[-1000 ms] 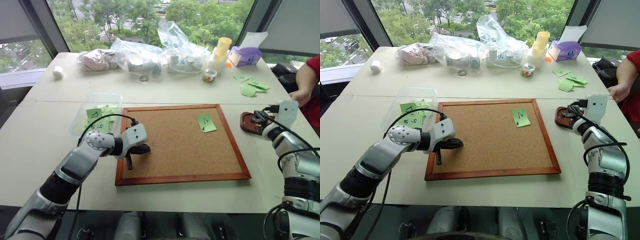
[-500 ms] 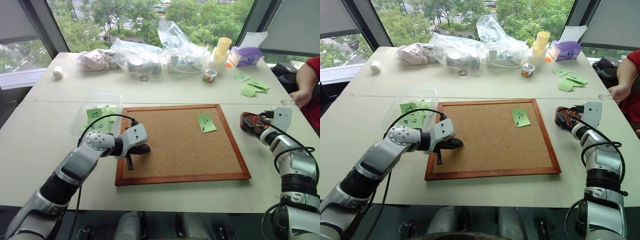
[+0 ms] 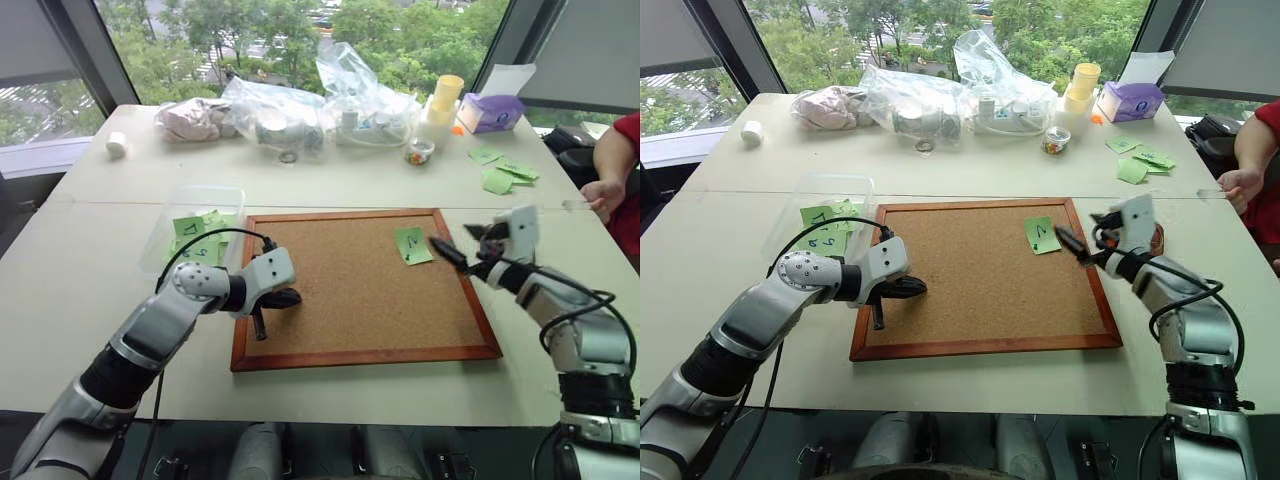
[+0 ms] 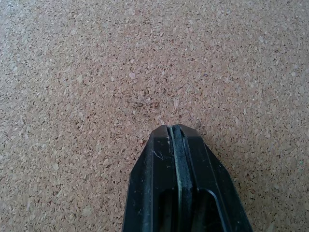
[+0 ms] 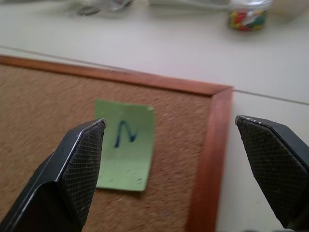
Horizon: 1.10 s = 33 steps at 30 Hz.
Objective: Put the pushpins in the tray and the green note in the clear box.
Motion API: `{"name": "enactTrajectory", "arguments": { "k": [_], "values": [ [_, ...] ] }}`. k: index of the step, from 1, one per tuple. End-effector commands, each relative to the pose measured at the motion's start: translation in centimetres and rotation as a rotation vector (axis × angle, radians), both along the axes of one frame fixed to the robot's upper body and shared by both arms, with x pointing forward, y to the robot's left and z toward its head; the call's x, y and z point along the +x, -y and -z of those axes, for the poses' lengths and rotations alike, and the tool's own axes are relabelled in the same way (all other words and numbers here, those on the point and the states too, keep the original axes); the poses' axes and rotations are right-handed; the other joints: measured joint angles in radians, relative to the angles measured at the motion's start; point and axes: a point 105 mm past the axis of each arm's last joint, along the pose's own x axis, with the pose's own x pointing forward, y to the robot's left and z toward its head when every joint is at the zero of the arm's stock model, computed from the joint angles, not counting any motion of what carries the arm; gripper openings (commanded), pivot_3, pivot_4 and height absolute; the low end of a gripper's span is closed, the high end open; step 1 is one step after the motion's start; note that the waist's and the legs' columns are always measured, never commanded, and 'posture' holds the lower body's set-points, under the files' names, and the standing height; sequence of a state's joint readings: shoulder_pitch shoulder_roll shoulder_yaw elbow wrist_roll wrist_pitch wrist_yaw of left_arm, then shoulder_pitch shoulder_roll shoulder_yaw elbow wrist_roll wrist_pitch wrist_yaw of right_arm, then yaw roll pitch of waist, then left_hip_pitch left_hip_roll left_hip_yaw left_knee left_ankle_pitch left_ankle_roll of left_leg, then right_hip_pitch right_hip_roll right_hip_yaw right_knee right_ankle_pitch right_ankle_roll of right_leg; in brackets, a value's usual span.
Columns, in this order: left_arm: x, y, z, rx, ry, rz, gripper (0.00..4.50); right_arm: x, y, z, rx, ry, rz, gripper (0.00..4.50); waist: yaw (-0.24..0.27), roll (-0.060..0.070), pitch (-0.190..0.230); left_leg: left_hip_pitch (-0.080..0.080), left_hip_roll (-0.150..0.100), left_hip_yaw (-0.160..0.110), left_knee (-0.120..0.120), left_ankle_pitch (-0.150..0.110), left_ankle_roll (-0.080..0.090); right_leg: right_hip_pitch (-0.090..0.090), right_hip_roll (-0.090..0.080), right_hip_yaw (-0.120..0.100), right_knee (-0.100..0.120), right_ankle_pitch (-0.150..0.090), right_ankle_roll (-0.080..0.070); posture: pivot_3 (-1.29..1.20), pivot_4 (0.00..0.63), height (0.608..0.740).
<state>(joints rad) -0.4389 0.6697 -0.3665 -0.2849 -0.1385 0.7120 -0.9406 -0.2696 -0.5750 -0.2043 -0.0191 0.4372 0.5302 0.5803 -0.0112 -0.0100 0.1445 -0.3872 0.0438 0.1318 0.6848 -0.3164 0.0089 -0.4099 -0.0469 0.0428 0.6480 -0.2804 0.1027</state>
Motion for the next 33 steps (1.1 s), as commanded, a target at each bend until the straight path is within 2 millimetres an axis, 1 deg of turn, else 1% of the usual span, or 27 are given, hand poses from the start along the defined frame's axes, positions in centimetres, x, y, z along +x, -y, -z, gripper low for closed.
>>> {"name": "enactTrajectory", "arguments": {
  "k": [1,2,4,11,17,18,19,20,26,27,33],
  "values": [
    [-0.5,-0.1,1.5,0.032,-0.054,0.002,0.0,-0.6,-3.3,0.3,0.008,0.003,-0.102,4.44,0.0,0.0,0.0,0.0,0.0,0.0,0.0,0.0,0.0,0.0,0.0,0.0,0.0,0.0,0.0,0.0,0.15,0.735],
    [-0.5,-0.1,1.5,0.032,-0.055,0.001,0.0,-0.7,-4.0,0.8,0.02,-0.009,-0.117,4.44,-0.001,0.0,0.0,0.0,0.0,0.0,0.0,0.0,0.0,0.0,0.0,0.0,0.0,0.0,0.0,0.0,0.15,0.735],
    [-0.5,-0.2,1.6,0.033,-0.055,-0.002,0.0,-0.8,-4.5,1.1,0.018,-0.016,-0.13,4.44,0.0,0.0,0.0,0.0,0.0,0.0,0.0,0.0,0.0,0.0,0.0,0.0,0.0,0.0,0.0,0.0,0.15,0.735],
    [-0.7,-0.2,1.6,0.033,-0.059,-0.006,0.0,-0.5,-5.4,1.5,0.019,-0.025,-0.151,4.44,0.0,0.0,0.0,0.0,0.0,0.0,0.0,0.0,0.0,0.0,0.0,0.0,-0.001,0.0,0.0,0.0,0.15,0.735],
    [-0.7,-0.2,1.6,0.032,-0.058,-0.009,0.0,-0.3,-5.5,2.2,-0.002,-0.056,-0.165,4.44,0.0,0.0,0.0,0.0,0.0,0.0,0.0,0.0,0.0,0.0,0.0,0.0,-0.001,0.0,0.0,0.0,0.15,0.735],
    [-0.7,-0.2,1.7,0.031,-0.058,-0.01,0.0,-0.4,-5.5,2.4,-0.019,-0.066,-0.173,3.93,0.0,0.0,0.0,0.0,0.0,0.0,0.0,0.0,0.0,0.0,0.0,0.0,-0.001,0.0,0.0,0.0,0.15,0.735],
    [-0.7,-0.2,1.7,0.031,-0.059,-0.01,0.0,-0.4,-5.5,2.8,-0.043,-0.076,-0.178,3.65,0.0,0.0,0.0,0.0,0.0,0.0,0.0,0.0,0.0,0.0,0.0,0.0,-0.001,0.0,0.0,0.0,0.15,0.735],
    [-0.7,-0.2,1.7,0.031,-0.058,-0.011,0.0,-0.5,-5.6,3.2,-0.063,-0.088,-0.184,3.23,0.0,0.0,0.0,0.0,0.0,0.0,0.0,0.0,0.0,0.0,0.0,0.0,-0.001,0.0,0.0,0.0,0.15,0.735],
    [-0.7,-0.1,1.6,0.028,-0.056,-0.012,0.0,-0.5,-5.5,4.0,-0.072,-0.123,-0.17,0.13,0.0,0.0,0.0,0.0,0.0,0.0,0.0,0.0,0.0,0.0,0.0,0.0,0.0,0.0,0.0,0.0,0.15,0.735],
    [-0.7,-0.1,1.5,0.028,-0.056,-0.011,0.0,-0.4,-5.5,4.0,-0.072,-0.121,-0.169,0.05,0.0,0.0,0.0,0.0,0.0,0.0,0.0,0.0,0.0,0.0,0.0,-0.001,0.0,0.0,0.0,0.0,0.15,0.735],
    [-0.7,-0.2,1.6,0.03,-0.055,-0.011,0.0,-0.2,-5.3,3.4,-0.086,-0.081,-0.15,0.05,-0.002,0.0,0.0,0.0,0.0,0.0,0.0,0.0,0.0,0.0,0.0,-0.001,-0.001,0.0,0.0,0.0,0.15,0.735]
  ]
}}
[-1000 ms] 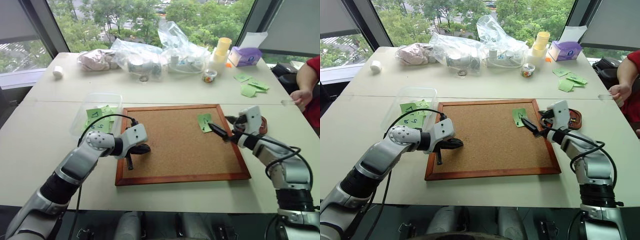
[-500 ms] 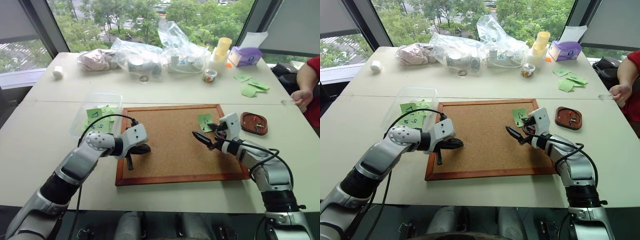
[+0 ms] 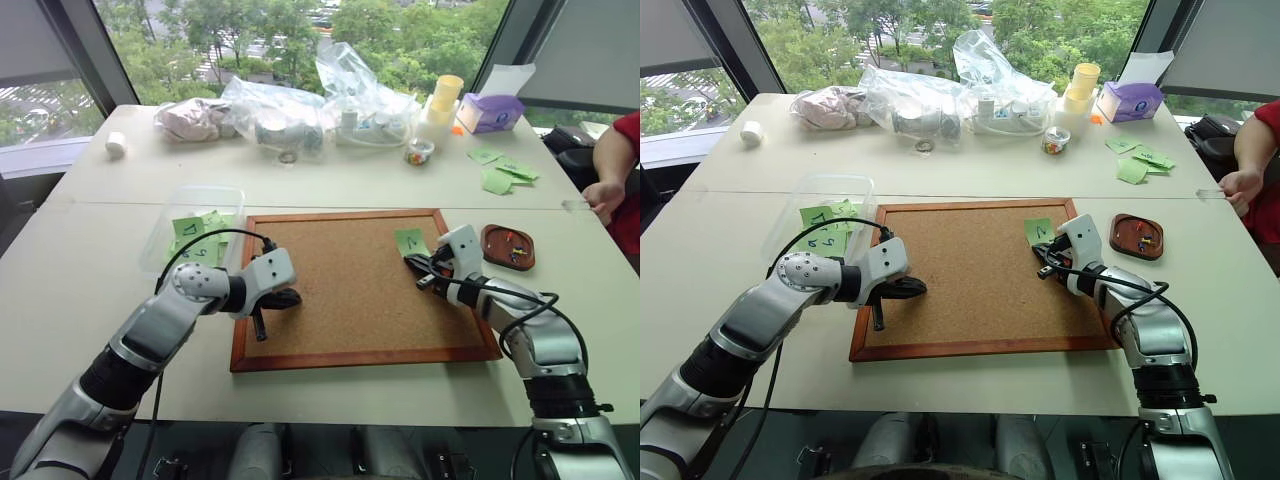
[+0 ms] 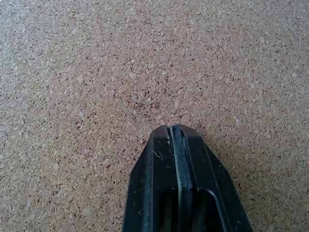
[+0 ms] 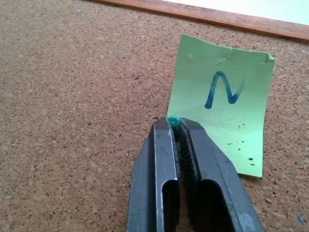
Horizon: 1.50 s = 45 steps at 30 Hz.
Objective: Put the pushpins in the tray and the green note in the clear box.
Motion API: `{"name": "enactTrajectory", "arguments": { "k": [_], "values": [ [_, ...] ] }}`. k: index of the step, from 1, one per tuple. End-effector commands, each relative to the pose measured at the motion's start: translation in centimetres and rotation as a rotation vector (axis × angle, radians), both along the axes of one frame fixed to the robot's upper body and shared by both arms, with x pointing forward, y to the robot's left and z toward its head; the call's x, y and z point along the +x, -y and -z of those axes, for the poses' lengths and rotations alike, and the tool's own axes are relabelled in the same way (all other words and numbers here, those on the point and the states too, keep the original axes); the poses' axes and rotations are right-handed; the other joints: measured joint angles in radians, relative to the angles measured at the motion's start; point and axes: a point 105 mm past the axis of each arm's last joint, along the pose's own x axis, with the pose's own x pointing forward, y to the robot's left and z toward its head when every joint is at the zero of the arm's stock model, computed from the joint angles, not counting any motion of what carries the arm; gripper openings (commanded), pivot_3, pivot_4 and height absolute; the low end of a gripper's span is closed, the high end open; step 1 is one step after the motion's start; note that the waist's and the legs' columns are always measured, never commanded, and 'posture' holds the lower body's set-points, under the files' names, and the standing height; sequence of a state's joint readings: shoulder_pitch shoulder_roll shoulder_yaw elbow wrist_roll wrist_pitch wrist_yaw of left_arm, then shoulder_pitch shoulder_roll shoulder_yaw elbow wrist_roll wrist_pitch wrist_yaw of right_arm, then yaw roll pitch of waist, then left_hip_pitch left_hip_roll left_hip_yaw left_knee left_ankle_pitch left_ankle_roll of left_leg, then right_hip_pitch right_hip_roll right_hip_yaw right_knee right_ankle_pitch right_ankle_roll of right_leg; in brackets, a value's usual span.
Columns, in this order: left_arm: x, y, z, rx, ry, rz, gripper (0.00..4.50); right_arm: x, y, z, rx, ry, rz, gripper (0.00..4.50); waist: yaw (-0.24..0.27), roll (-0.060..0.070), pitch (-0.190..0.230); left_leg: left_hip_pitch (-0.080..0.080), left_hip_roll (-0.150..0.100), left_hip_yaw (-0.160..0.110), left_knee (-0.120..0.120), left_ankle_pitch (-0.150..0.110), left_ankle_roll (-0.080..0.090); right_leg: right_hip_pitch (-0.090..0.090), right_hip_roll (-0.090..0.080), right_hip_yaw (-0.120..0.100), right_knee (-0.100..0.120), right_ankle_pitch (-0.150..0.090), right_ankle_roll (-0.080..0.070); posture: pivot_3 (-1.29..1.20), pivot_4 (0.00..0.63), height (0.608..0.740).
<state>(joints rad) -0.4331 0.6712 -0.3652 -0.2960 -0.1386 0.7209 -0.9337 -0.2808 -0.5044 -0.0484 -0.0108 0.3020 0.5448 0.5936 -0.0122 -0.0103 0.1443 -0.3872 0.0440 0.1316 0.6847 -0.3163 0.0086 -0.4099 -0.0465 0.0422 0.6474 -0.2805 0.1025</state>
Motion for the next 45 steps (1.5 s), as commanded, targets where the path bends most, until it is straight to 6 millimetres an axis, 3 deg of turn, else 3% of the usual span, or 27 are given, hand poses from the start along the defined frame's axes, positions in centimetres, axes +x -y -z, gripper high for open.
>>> {"name": "enactTrajectory", "arguments": {
  "k": [1,9,23,26,29,36,40,45],
  "values": [
    [-0.6,-0.1,1.5,0.029,-0.056,-0.004,0.0,-0.1,-1.0,-0.4,0.012,0.026,-0.039,0.05,-0.001,0.0,0.0,0.0,0.0,0.0,0.0,0.0,0.0,0.0,0.0,0.0,0.0,0.0,0.0,0.0,0.15,0.735],
    [-0.7,-0.3,1.7,0.041,-0.06,0.007,0.0,0.0,0.0,-5.4,0.045,0.223,-0.011,0.05,0.001,0.001,0.0,0.0,0.0,0.0,0.0,0.0,0.0,-0.001,0.0,0.0,0.0,0.0,0.0,0.0,0.15,0.735],
    [-0.5,-0.2,1.7,0.035,-0.064,0.023,0.0,-0.7,-0.9,-7.6,0.019,0.292,-0.044,0.05,0.0,0.0,0.0,0.0,0.0,0.0,0.0,0.0,0.0,-0.001,0.0,0.0,0.0,0.0,0.0,0.0,0.15,0.735],
    [-0.2,0.5,-0.1,-0.082,-0.084,0.012,0.0,-0.9,-1.0,-7.6,0.004,0.293,-0.053,0.05,0.002,0.0,0.0,0.0,0.0,0.0,0.0,0.0,0.0,-0.001,0.0,0.0,0.0,0.0,0.0,0.0,0.15,0.735],
    [0.5,1.0,-3.9,-0.279,-0.131,-0.014,1.01,-1.1,-1.3,-7.7,-0.016,0.296,-0.074,0.0,0.003,-0.001,0.001,-0.002,0.0,0.0,0.001,0.0,0.0,-0.002,0.0,0.0,0.0,0.0,0.0,0.0,0.15,0.735],
    [2.9,1.0,-10.2,-0.621,-0.2,-0.108,4.47,-1.3,-1.6,-8.0,-0.06,0.316,-0.107,0.0,-0.005,-0.003,0.002,-0.004,0.001,0.0,0.001,0.001,-0.002,-0.005,0.001,0.0,0.001,0.0,0.001,0.0,0.15,0.735],
    [5.8,3.0,-12.1,-0.835,-0.336,-0.231,4.47,-1.4,-2.2,-8.6,-0.096,0.342,-0.143,0.0,0.002,-0.003,0.003,-0.005,0.0,0.0,0.001,0.002,-0.003,-0.005,0.0,0.0,0.001,0.0,0.001,0.0,0.15,0.735],
    [7.9,7.7,-11.7,-0.963,-0.582,-0.3,4.47,-1.5,-2.9,-9.3,-0.126,0.376,-0.17,0.0,0.0,-0.005,0.003,-0.005,-0.002,-0.001,0.002,0.001,-0.001,-0.004,0.0,0.0,0.0,0.0,0.001,0.0,0.15,0.735]
  ]
}}
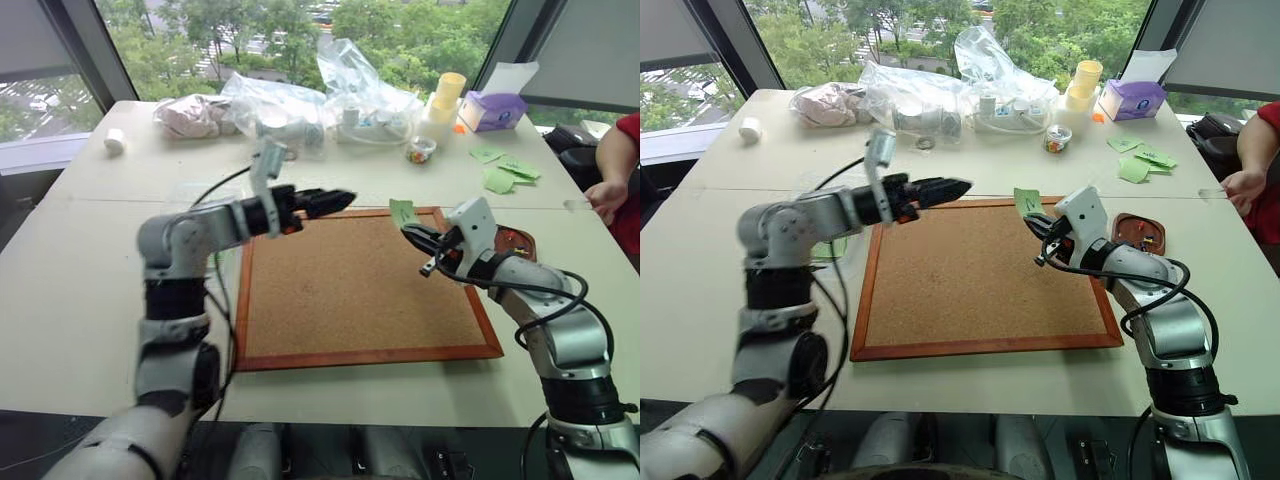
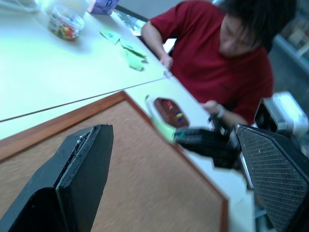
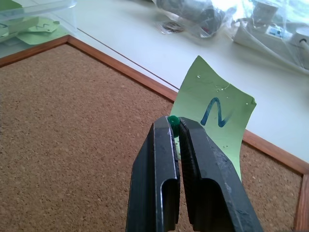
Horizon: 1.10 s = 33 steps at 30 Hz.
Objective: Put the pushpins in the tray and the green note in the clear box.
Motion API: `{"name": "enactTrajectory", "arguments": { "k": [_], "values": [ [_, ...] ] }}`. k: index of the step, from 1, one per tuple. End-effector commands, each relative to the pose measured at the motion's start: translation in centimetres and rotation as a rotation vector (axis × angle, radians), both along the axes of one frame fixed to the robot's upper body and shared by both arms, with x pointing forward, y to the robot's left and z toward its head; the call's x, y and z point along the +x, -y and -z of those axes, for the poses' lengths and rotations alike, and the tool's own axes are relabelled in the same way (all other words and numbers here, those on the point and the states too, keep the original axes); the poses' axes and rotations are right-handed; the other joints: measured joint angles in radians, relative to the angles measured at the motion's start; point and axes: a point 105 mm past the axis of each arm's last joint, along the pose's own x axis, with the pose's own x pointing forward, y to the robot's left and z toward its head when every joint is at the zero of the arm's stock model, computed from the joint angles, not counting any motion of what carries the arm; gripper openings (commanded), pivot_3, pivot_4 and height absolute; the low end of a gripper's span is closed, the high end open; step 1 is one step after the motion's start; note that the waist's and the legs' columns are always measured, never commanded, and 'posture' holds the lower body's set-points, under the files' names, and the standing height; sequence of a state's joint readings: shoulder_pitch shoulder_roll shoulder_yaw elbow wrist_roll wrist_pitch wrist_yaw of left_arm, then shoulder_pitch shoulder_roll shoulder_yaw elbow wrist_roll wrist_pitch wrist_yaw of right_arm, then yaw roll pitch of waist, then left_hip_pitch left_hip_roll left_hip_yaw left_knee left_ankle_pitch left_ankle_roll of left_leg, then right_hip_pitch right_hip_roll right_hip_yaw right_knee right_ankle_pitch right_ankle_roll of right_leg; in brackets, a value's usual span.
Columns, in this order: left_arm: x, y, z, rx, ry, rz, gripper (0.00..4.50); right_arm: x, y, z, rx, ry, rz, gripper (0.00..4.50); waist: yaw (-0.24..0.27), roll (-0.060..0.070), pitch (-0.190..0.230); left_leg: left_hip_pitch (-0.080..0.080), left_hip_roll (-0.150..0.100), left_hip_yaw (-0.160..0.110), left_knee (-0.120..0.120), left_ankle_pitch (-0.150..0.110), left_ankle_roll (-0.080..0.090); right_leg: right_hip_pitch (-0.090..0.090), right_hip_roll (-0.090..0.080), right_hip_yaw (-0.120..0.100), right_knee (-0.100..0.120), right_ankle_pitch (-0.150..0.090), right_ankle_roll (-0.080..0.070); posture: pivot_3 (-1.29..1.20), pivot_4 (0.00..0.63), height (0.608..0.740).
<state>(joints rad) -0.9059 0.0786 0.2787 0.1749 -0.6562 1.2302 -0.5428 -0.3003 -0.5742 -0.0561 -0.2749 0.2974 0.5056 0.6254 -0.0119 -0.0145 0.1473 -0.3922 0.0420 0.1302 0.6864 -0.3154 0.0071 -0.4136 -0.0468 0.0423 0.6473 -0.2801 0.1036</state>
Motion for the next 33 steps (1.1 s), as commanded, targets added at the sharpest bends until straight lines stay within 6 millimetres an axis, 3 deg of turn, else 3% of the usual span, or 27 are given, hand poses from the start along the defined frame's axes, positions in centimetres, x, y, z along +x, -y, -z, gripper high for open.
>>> {"name": "enactTrajectory", "arguments": {
  "k": [1,6,15,18,25,33],
  "values": [
    [0.7,1.7,0.1,-0.068,-0.096,0.015,4.47,-0.2,-0.6,-2.1,-0.025,0.093,-0.027,0.0,-0.002,0.0,0.0,0.0,0.0,0.0,0.0,0.0,0.0,0.0,0.0,0.0,0.0,0.0,0.0,0.0,0.15,0.735],
    [1.1,4.6,2.5,-0.03,-0.183,0.052,4.47,-0.3,-1.2,-2.5,-0.047,0.117,-0.039,0.0,-0.006,0.0,0.0,0.0,0.0,0.001,-0.003,0.002,-0.004,-0.003,0.002,0.0,0.001,0.0,0.001,0.0,0.15,0.735],
    [2.8,7.8,2.9,-0.082,-0.231,0.036,4.47,-0.8,-1.7,-2.6,-0.067,0.134,-0.046,0.0,0.0,-0.001,0.001,-0.001,-0.002,0.001,-0.003,0.003,-0.005,-0.003,0.001,0.0,0.001,0.0,0.001,0.0,0.15,0.735],
    [3.1,8.4,3.3,-0.073,-0.243,0.018,3.58,-0.9,-1.9,-2.7,-0.077,0.141,-0.047,0.0,-0.001,-0.001,0.001,-0.001,-0.002,0.001,-0.003,0.002,-0.004,-0.003,0.001,0.0,0.001,0.0,0.001,0.0,0.15,0.735],
    [2.8,9.1,3.2,-0.087,-0.245,0.052,0.06,-1.2,-1.9,-2.7,-0.079,0.147,-0.044,0.0,-0.003,-0.001,0.001,-0.001,-0.002,0.001,-0.003,0.002,-0.004,-0.004,0.002,0.0,0.001,0.0,0.001,0.0,0.15,0.735],
    [2.5,8.7,4.2,-0.003,-0.186,0.067,0.06,-1.3,-2.1,-2.9,-0.053,0.152,-0.044,0.0,-0.002,-0.001,0.001,-0.001,-0.002,0.001,-0.003,0.002,-0.004,-0.004,0.001,0.0,0.001,0.0,0.001,0.0,0.15,0.735]
  ]
}}
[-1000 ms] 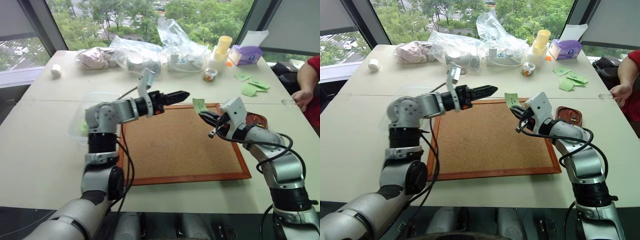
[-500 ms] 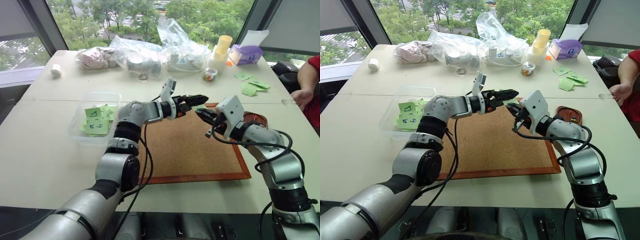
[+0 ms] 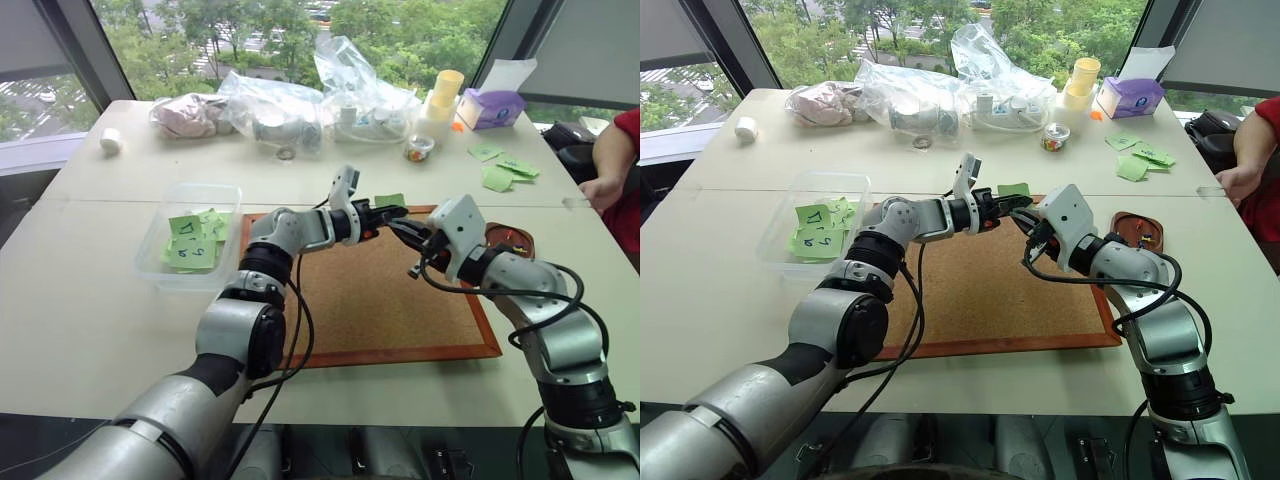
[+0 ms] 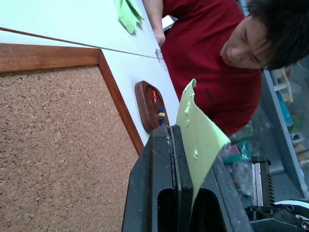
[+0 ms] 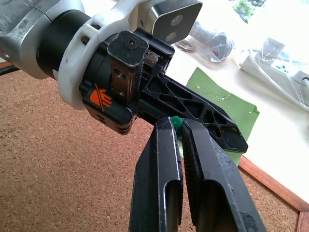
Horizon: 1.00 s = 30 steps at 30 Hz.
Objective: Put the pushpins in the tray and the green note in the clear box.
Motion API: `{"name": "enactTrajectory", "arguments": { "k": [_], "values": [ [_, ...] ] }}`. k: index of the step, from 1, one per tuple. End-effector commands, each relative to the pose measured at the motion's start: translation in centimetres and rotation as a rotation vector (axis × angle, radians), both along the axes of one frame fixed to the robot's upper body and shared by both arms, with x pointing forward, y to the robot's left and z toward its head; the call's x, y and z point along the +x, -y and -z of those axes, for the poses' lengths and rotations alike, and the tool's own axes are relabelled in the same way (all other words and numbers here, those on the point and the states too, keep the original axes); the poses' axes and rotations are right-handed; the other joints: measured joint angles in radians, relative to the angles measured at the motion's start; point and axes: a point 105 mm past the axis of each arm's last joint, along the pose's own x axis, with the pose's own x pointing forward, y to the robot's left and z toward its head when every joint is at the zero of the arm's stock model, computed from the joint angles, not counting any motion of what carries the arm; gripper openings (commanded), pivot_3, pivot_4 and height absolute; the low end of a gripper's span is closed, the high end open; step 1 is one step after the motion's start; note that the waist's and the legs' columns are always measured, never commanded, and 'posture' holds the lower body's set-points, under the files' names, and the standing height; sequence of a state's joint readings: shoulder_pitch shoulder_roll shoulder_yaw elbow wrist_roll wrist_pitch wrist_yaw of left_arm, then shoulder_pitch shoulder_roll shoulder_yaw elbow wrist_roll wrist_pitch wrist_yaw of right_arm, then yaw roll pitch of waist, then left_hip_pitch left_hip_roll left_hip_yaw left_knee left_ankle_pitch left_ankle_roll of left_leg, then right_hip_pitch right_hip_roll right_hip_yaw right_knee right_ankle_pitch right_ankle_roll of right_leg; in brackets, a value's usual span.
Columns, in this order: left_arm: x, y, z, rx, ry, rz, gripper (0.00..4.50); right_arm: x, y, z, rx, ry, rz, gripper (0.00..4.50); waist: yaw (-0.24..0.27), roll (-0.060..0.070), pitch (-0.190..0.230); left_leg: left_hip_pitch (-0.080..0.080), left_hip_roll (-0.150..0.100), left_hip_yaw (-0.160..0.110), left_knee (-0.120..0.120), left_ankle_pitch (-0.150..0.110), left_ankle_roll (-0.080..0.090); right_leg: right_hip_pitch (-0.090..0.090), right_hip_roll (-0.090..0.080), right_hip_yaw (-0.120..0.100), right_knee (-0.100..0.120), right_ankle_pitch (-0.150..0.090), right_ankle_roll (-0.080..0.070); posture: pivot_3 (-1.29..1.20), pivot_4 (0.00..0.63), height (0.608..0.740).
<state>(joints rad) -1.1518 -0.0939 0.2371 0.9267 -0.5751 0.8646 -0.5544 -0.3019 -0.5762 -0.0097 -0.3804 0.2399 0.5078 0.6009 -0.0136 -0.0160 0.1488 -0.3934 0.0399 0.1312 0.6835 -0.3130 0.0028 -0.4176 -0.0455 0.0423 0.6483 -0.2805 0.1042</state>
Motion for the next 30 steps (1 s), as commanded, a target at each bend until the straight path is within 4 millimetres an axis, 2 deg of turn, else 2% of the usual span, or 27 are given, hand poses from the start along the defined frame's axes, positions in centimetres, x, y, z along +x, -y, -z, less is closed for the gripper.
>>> {"name": "enactTrajectory", "arguments": {
  "k": [1,8,12,13,14,15,16,17,20,22,25,30],
  "values": [
    [0.0,0.1,-0.4,0.05,0.099,0.014,0.06,-0.4,-0.2,-1.7,0.037,0.068,-0.005,0.0,0.0,0.0,0.0,0.0,0.0,0.0,0.0,0.0,0.0,0.0,0.0,0.0,0.0,0.0,0.0,0.0,0.15,0.735],
    [0.1,-0.6,0.6,0.071,0.086,-0.005,0.06,-0.4,0.1,-2.8,0.127,0.077,0.024,0.0,0.0,0.0,0.0,0.0,0.0,0.0,0.0,0.0,0.0,0.0,0.0,0.0,0.0,0.0,0.0,0.0,0.15,0.735],
    [0.3,-1.1,0.1,0.109,0.198,-0.011,0.06,-0.2,0.8,-3.3,0.186,0.071,0.054,0.0,0.0,0.0,0.0,0.0,0.0,0.0,0.0,0.0,0.0,0.0,0.0,0.0,0.001,0.0,0.0,0.0,0.15,0.735],
    [0.5,-1.5,-1.0,0.167,0.348,-0.013,0.06,0.2,2.1,-3.9,0.247,0.076,0.119,0.0,0.0,0.0,0.0,0.0,0.0,0.0,0.0,0.0,0.0,0.0,0.0,0.0,0.0,0.0,0.0,0.0,0.15,0.735],
    [0.2,-1.9,-2.7,0.226,0.541,0.025,0.06,0.8,4.4,-4.3,0.297,0.084,0.225,0.0,-0.001,0.0,0.0,0.0,0.0,0.0,0.0,0.0,0.0,0.0,0.0,0.0,0.001,0.0,0.0,0.0,0.15,0.735],
    [-0.7,-2.1,-3.9,0.288,0.708,0.081,0.06,1.3,6.7,-4.3,0.328,0.083,0.335,0.0,-0.001,0.001,0.001,0.0,0.001,0.0,0.0,0.0,0.0,-0.001,0.0,0.0,0.001,0.0,0.0,0.0,0.15,0.735],
    [-1.4,-2.1,-4.4,0.327,0.805,0.127,0.06,1.5,8.1,-4.3,0.344,0.081,0.406,0.0,-0.001,0.001,0.001,-0.001,0.001,0.001,0.0,0.0,0.0,-0.002,0.0,0.001,0.002,0.0,0.0,0.0,0.15,0.735],
    [-1.8,-2.2,-4.5,0.345,0.848,0.152,0.06,1.6,8.8,-4.2,0.348,0.078,0.441,0.0,0.0,0.001,0.001,-0.001,0.002,0.001,0.0,0.0,0.0,-0.002,0.0,0.001,0.002,0.0,0.0,0.0,0.15,0.735],
    [-3.8,-3.5,-3.9,0.511,1.072,0.306,0.06,1.7,13.0,-2.9,0.336,0.014,0.626,0.0,0.002,0.002,0.001,-0.001,0.004,0.002,0.0,0.0,-0.001,-0.002,-0.001,0.001,0.002,0.0,0.0,0.0,0.15,0.735],
    [-4.8,-4.3,-3.2,0.56,1.123,0.39,0.06,1.4,15.2,-1.8,0.283,-0.024,0.696,0.0,0.003,0.002,0.0,-0.001,0.003,0.003,-0.001,0.0,0.0,-0.002,-0.001,0.001,0.001,0.0,0.0,0.0,0.15,0.735],
    [-6.3,-4.7,-3.1,0.522,1.14,0.468,0.06,1.2,17.9,0.8,0.195,-0.131,0.785,0.0,0.0,0.003,0.0,-0.001,0.003,0.003,0.0,0.0,0.0,-0.002,-0.001,0.001,0.001,0.0,0.0,0.0,0.15,0.735],
    [-6.7,-4.3,-3.3,0.495,1.141,0.469,0.06,1.9,18.5,2.6,0.224,-0.209,0.781,0.0,-0.004,0.003,0.0,-0.001,0.003,0.003,0.0,0.0,0.0,-0.002,0.001,0.003,0.002,0.0,0.0,0.0,0.15,0.735]
  ]
}}
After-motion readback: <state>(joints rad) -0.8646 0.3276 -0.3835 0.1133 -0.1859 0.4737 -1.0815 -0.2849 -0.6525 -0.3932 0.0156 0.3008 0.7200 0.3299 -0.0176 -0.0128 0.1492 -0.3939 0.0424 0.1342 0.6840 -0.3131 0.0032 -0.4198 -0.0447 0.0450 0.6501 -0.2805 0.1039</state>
